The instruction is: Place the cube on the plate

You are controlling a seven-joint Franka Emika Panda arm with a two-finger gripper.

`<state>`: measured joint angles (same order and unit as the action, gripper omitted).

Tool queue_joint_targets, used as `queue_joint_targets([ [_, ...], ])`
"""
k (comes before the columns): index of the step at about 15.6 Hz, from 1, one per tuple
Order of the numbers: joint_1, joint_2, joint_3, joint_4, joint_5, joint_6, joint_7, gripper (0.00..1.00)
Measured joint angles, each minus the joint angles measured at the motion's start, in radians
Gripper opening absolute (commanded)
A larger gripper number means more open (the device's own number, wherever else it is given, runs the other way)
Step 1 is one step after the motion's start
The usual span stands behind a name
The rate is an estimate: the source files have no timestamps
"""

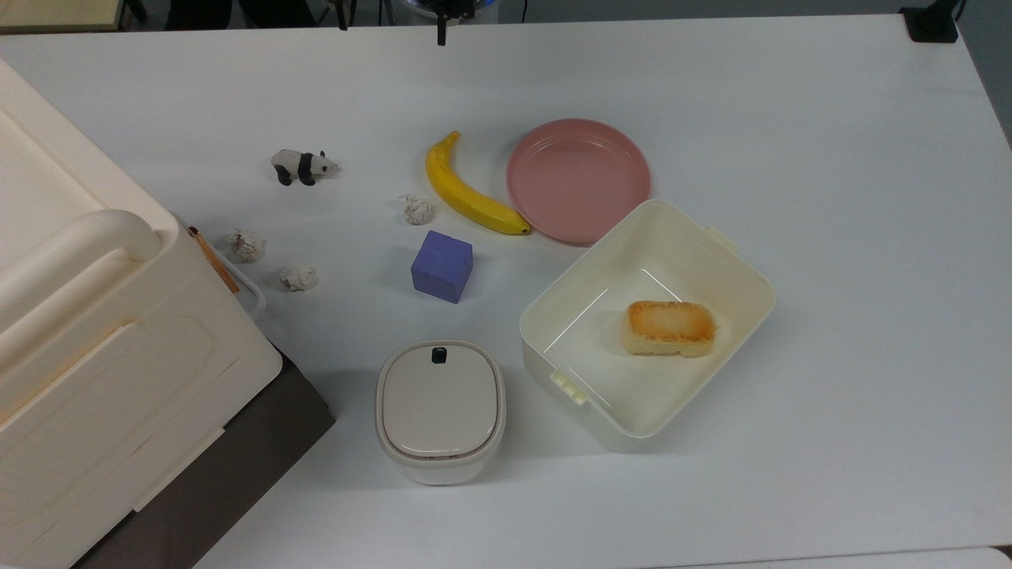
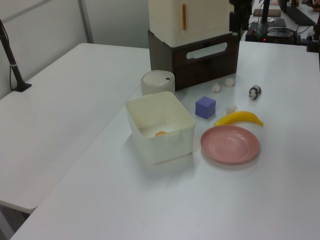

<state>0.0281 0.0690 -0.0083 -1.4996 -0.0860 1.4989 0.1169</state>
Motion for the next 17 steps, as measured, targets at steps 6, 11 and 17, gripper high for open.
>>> queue_joint_targets([
  [6,0.001,0.000,0.002,0.000,0.000,-0.027,-0.020,1.00],
  [11,0.002,0.001,0.005,-0.007,0.000,-0.027,-0.018,1.00],
  [17,0.003,0.006,0.008,-0.052,0.000,0.031,-0.013,1.00],
])
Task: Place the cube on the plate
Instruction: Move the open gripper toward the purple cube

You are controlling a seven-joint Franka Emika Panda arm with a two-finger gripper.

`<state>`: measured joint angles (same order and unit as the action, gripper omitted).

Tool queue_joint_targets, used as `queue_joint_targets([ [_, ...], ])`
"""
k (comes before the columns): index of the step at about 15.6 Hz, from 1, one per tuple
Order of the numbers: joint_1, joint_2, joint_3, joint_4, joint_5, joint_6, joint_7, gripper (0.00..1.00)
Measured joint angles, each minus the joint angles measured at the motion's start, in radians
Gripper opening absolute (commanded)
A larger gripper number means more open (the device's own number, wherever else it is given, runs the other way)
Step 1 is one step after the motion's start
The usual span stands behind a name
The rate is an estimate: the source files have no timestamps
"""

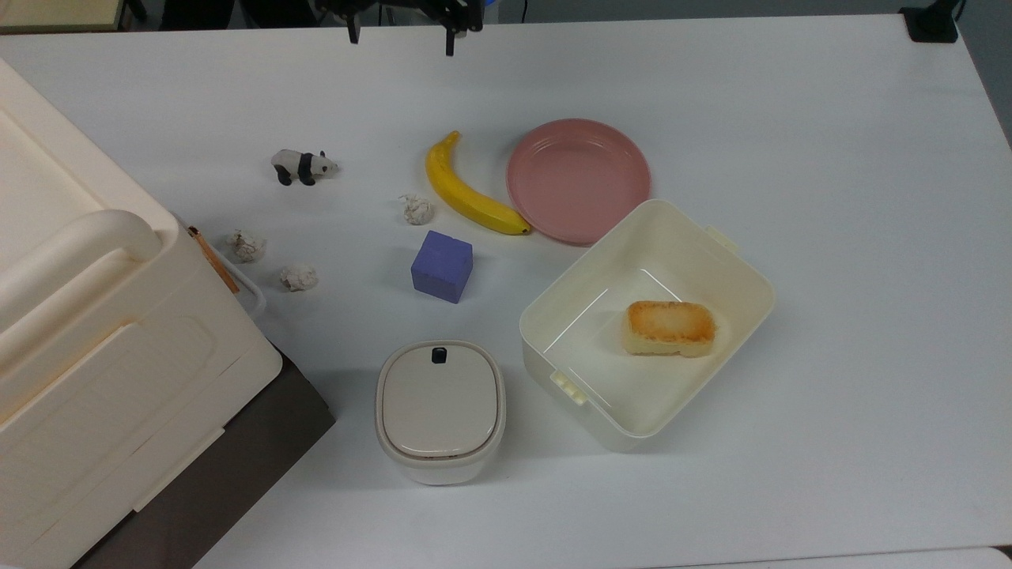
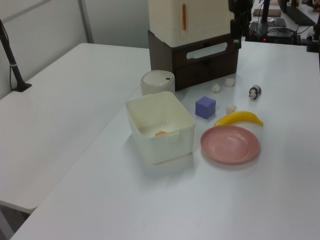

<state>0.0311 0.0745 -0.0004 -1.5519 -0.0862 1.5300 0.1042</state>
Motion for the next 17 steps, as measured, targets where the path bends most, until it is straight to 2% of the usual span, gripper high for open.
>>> queue_joint_targets([
  [3,0.000,0.003,0.000,-0.032,0.000,0.077,0.064,1.00],
  [7,0.000,0.017,0.000,-0.041,0.000,0.099,0.161,1.00],
  [14,-0.002,0.024,-0.001,-0.040,0.000,0.099,0.164,1.00],
  [15,-0.002,0.024,-0.001,-0.041,0.000,0.099,0.164,0.99],
  [17,-0.002,0.025,-0.001,-0.046,0.000,0.099,0.164,0.90],
])
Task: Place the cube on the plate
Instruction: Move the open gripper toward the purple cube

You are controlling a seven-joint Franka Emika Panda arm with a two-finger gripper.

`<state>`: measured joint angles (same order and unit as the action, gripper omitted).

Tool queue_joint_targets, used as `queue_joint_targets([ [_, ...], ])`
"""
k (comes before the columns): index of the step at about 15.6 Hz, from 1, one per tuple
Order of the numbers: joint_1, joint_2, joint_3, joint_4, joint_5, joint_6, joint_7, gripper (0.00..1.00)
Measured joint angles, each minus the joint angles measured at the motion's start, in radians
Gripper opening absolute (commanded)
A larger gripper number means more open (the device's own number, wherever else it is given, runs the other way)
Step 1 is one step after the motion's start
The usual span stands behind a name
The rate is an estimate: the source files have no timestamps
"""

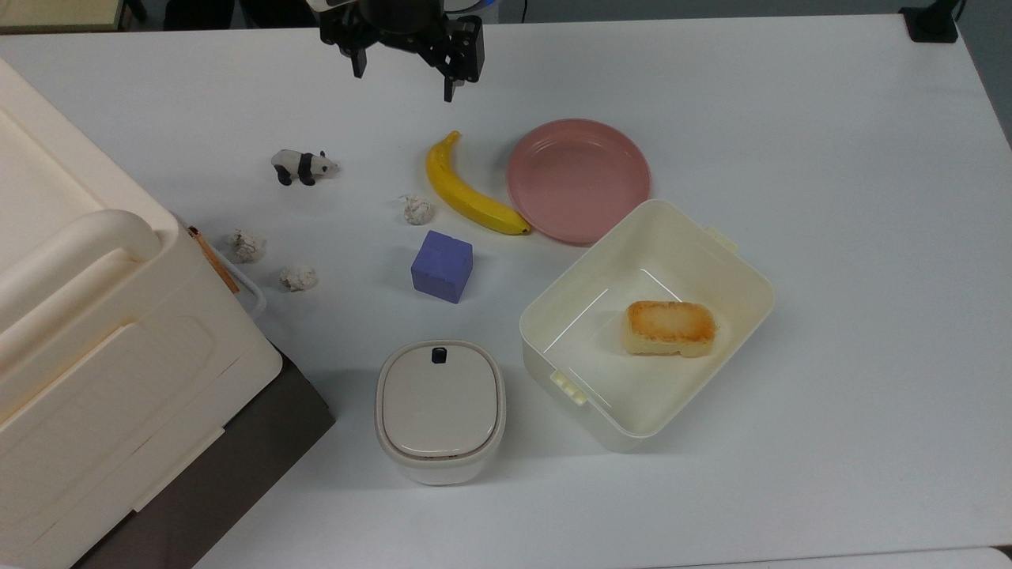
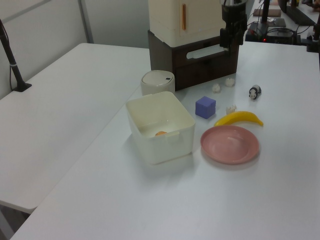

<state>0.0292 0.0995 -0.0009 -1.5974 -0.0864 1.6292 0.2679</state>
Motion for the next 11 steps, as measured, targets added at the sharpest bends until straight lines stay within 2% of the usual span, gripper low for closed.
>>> queue_joint_targets([
  [1,0.000,0.001,0.000,-0.005,0.000,0.000,0.000,0.82],
  [2,0.000,0.003,0.000,-0.008,0.000,0.000,0.000,0.70],
  [3,0.000,0.007,0.000,-0.009,0.000,0.000,0.000,0.52],
  [4,0.000,0.011,0.000,-0.009,-0.001,0.000,0.000,0.39],
  [6,0.000,0.021,0.000,-0.010,-0.001,0.000,0.000,0.00],
  [8,0.000,0.031,0.000,-0.012,-0.001,0.000,0.000,0.00],
  [10,0.002,0.045,0.000,-0.013,0.000,0.000,0.000,0.45],
  [11,0.003,0.053,0.001,-0.013,0.000,0.003,0.000,0.73],
])
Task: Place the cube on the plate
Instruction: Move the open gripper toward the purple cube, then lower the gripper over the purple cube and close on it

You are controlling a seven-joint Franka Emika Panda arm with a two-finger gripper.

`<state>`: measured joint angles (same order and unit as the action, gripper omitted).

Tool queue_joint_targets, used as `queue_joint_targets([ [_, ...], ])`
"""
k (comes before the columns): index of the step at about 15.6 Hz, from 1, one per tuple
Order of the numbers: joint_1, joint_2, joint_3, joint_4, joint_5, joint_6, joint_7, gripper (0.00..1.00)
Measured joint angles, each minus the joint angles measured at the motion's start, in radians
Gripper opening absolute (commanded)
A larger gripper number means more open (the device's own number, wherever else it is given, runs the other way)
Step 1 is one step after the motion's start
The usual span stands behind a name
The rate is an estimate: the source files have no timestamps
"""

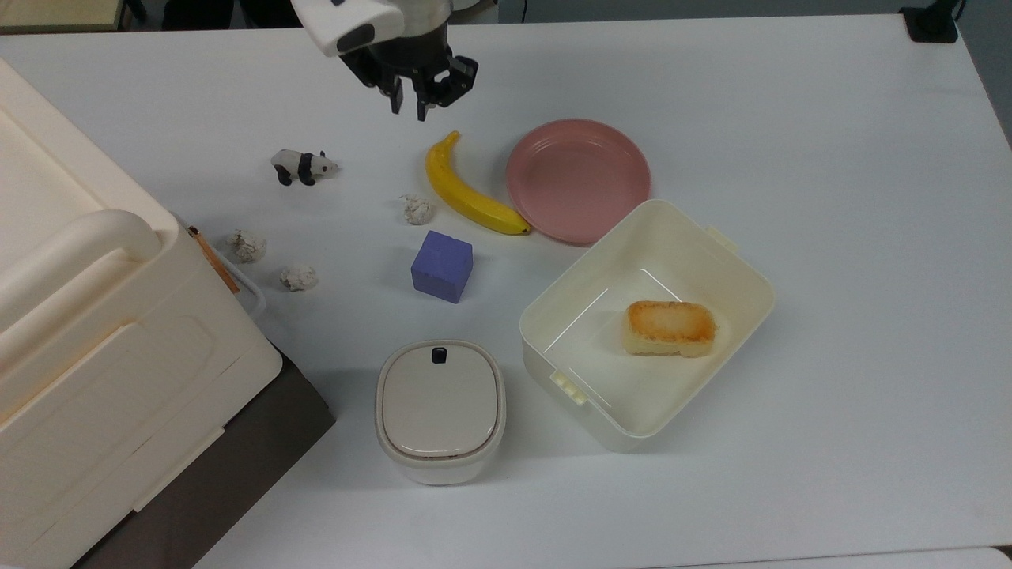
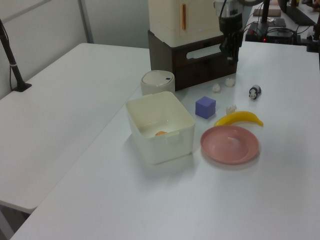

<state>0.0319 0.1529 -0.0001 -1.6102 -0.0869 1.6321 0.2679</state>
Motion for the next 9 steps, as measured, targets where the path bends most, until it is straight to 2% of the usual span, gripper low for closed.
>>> queue_joint_targets([
  [1,0.001,0.008,0.000,0.000,0.000,0.014,0.000,0.92],
  [2,0.002,0.015,0.001,-0.002,0.000,0.038,0.000,1.00],
  [9,0.018,0.059,0.001,-0.051,-0.035,0.151,0.000,1.00],
])
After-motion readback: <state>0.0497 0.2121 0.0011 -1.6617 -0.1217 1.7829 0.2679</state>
